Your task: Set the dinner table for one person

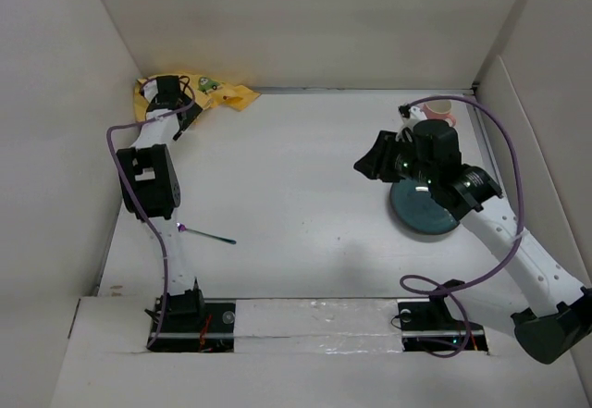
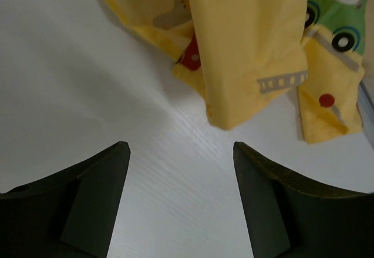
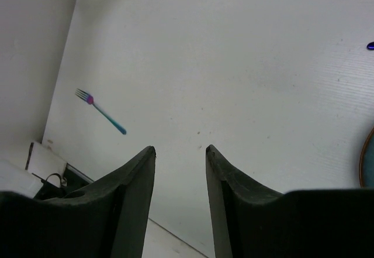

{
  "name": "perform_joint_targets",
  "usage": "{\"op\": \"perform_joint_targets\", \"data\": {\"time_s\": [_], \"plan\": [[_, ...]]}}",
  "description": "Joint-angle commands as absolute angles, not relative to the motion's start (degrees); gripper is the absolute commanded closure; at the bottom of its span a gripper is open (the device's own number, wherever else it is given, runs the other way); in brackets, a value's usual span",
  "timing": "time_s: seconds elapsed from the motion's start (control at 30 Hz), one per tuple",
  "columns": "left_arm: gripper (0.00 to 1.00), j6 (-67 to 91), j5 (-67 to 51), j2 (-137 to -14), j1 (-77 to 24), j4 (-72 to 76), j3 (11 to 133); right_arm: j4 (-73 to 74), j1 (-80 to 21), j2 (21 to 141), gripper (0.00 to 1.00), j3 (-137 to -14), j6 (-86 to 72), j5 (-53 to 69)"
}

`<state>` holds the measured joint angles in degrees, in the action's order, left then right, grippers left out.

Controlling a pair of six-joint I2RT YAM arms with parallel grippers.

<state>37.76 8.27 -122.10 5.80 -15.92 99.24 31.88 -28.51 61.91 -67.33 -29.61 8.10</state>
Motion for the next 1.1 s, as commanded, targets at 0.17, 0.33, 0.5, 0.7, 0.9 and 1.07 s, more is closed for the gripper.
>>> {"op": "perform_joint_targets", "data": {"time_s": [0.17,0.33,0.5,0.7,0.9,1.07], "plan": [[0.3,40.34,5.37,-133.92,6.24,-12.04,117.92,28.74,-29.27,62.93,0.54,-65.48,-33.4,11.78],[0.64,41.21,2.2,-138.07,6.77,-11.34,121.82,29.53,-31.2,64.6,0.54,-67.05,-34.19,9.41],[1.0,40.08,0.53,-135.36,6.07,-12.39,120.85,28.04,-32.34,66.61,0.55,-68.2,-34.45,9.23],[1.0,33.32,-3.5,-123.77,1.06,-13.09,118.13,24.52,-33.4,69.78,0.55,-69.34,-33.58,10.46],[1.0,30.06,-11.15,-108.13,-2.99,-16.52,106.55,21.97,-33.93,71.72,0.55,-70.49,-32.87,7.57],[1.0,27.69,-12.4,-92.57,-2.99,-18.54,91.61,21.1,-33.4,74.17,1.0,-70.93,-33.75,3.87]]}}
